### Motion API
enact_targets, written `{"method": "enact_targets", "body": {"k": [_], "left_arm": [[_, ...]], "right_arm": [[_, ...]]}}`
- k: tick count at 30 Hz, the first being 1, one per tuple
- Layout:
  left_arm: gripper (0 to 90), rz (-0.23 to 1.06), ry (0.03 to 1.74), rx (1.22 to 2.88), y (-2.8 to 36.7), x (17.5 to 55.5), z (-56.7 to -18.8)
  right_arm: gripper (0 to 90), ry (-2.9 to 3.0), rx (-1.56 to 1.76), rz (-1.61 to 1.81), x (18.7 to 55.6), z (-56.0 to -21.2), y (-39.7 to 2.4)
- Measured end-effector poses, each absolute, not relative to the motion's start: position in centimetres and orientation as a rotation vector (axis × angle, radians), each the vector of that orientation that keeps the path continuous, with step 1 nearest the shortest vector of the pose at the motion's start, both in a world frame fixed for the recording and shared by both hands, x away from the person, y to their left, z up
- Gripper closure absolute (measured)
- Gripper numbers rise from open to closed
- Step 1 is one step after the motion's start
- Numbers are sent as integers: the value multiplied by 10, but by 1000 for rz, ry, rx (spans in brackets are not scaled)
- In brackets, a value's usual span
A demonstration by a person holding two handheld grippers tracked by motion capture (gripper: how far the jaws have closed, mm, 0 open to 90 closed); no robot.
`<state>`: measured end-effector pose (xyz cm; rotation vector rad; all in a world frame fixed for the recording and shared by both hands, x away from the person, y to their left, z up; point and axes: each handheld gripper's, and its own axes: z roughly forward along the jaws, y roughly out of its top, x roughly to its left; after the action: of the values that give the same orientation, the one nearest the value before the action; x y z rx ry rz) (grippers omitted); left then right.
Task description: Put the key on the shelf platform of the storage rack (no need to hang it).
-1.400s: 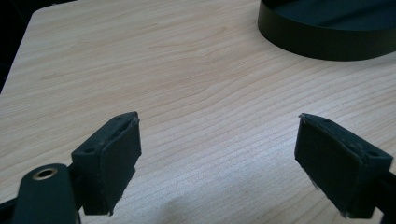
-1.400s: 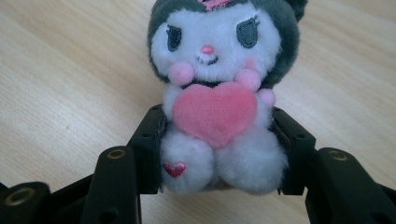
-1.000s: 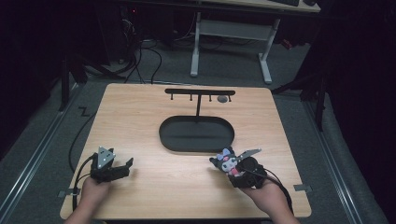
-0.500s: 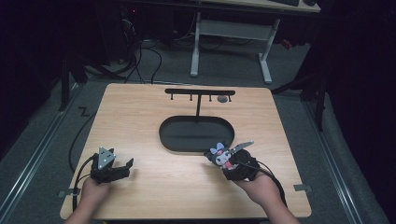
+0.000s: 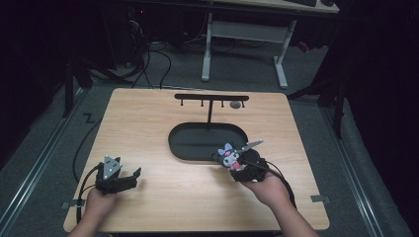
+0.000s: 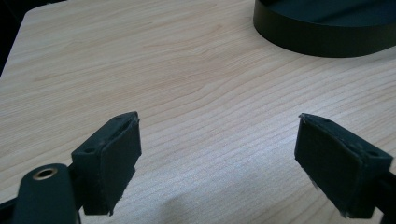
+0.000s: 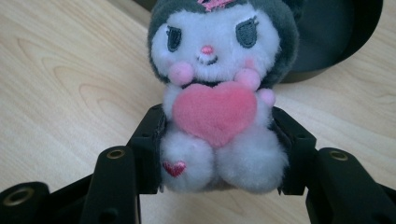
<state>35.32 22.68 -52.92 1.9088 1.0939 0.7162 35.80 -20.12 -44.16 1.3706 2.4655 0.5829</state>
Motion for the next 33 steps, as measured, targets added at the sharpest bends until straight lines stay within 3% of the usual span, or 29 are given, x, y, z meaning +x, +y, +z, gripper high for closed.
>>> {"method": "enact_targets", "body": {"k": [12,33], "left_arm": [[154,732,1059,1891,230,345,-528],[154,721,1047,1915,227,347,-529]], "right_arm": [[469,2423,1370,595,382,-423,-199],[469,2416,1375,599,422,-427,-180]]}}
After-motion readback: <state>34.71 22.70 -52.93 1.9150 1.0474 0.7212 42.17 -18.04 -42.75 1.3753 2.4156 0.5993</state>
